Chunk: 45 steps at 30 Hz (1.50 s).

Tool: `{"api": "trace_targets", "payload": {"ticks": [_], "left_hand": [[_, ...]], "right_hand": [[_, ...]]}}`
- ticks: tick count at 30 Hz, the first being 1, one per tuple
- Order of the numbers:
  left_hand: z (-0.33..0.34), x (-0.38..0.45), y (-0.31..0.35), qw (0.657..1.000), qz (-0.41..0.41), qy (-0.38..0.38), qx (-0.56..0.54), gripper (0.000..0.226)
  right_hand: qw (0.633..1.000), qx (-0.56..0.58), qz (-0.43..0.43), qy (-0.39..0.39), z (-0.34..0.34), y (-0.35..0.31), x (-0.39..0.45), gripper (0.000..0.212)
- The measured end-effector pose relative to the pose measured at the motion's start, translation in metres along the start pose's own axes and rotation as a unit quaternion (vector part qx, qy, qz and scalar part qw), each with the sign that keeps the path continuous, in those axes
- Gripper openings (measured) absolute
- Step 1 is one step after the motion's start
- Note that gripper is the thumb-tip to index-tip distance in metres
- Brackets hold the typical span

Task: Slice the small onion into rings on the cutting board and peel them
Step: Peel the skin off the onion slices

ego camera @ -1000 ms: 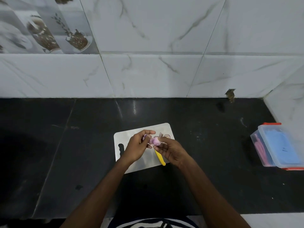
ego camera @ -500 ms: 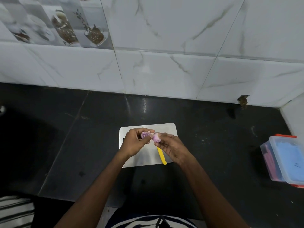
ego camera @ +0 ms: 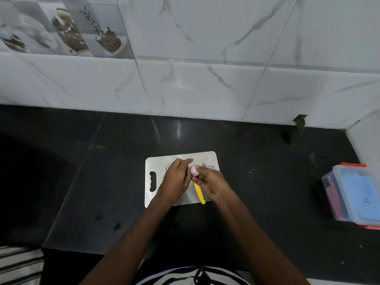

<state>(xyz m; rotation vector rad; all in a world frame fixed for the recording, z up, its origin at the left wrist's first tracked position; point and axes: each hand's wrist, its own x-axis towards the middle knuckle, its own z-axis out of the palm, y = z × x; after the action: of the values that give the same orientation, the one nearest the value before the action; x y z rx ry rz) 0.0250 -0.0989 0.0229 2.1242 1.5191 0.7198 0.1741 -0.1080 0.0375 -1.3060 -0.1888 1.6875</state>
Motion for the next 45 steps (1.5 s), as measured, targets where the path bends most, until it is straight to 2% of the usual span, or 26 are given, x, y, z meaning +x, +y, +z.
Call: {"api": "trace_targets", "payload": {"ticks": [2, 5, 6, 8, 11, 16, 21, 27, 32, 35, 39, 42, 45], "left_hand": [[0.005, -0.002, 0.001, 1.000, -0.003, 0.018, 0.014, 0.052], [0.005, -0.003, 0.001, 0.999, -0.030, 0.023, -0.014, 0.043], [0.004, -0.004, -0.001, 0.999, -0.034, 0.021, -0.033, 0.037], [0.000, -0.004, -0.008, 0.997, -0.034, 0.023, -0.066, 0.022], [-0.007, -0.004, -0.012, 0.993, -0.037, 0.014, -0.110, 0.019], [-0.012, -0.003, -0.008, 0.985, -0.045, 0.020, -0.167, 0.017], [-0.014, 0.002, -0.004, 0.950, -0.124, -0.018, -0.285, 0.019], [-0.017, 0.008, -0.013, 0.932, -0.137, -0.076, -0.328, 0.005], [-0.017, 0.007, -0.013, 0.943, -0.145, -0.048, -0.295, 0.004], [-0.015, 0.007, -0.017, 0.929, -0.159, -0.080, -0.324, 0.007], [-0.012, 0.010, -0.020, 0.926, -0.152, -0.124, -0.324, 0.017], [-0.010, 0.010, -0.018, 0.948, -0.110, -0.144, -0.263, 0.021], [-0.006, 0.011, -0.015, 0.975, -0.060, -0.124, -0.176, 0.026]], "right_hand": [[1.000, 0.004, -0.020, 0.012, 0.001, 0.003, 0.000, 0.051], [0.996, -0.036, -0.070, 0.029, -0.004, 0.003, 0.001, 0.009], [0.996, -0.045, -0.079, 0.024, -0.005, 0.001, 0.001, 0.003], [0.995, -0.063, -0.073, 0.010, -0.009, -0.001, 0.001, 0.006], [0.993, -0.098, -0.060, 0.003, -0.012, -0.003, 0.002, 0.003], [0.999, -0.038, -0.025, -0.001, -0.009, -0.007, 0.002, 0.019], [1.000, 0.000, 0.010, -0.023, -0.011, -0.014, 0.001, 0.024], [0.999, 0.013, 0.035, -0.025, -0.011, -0.016, 0.001, 0.024], [0.999, -0.003, 0.039, -0.015, -0.013, -0.015, 0.004, 0.029], [0.999, -0.018, 0.036, -0.017, -0.014, -0.016, 0.005, 0.023], [0.999, -0.040, 0.021, -0.013, -0.015, -0.014, 0.008, 0.027], [0.999, -0.040, 0.013, -0.004, -0.013, -0.012, 0.010, 0.029], [1.000, -0.022, -0.003, 0.016, -0.011, -0.008, 0.012, 0.037]]}}
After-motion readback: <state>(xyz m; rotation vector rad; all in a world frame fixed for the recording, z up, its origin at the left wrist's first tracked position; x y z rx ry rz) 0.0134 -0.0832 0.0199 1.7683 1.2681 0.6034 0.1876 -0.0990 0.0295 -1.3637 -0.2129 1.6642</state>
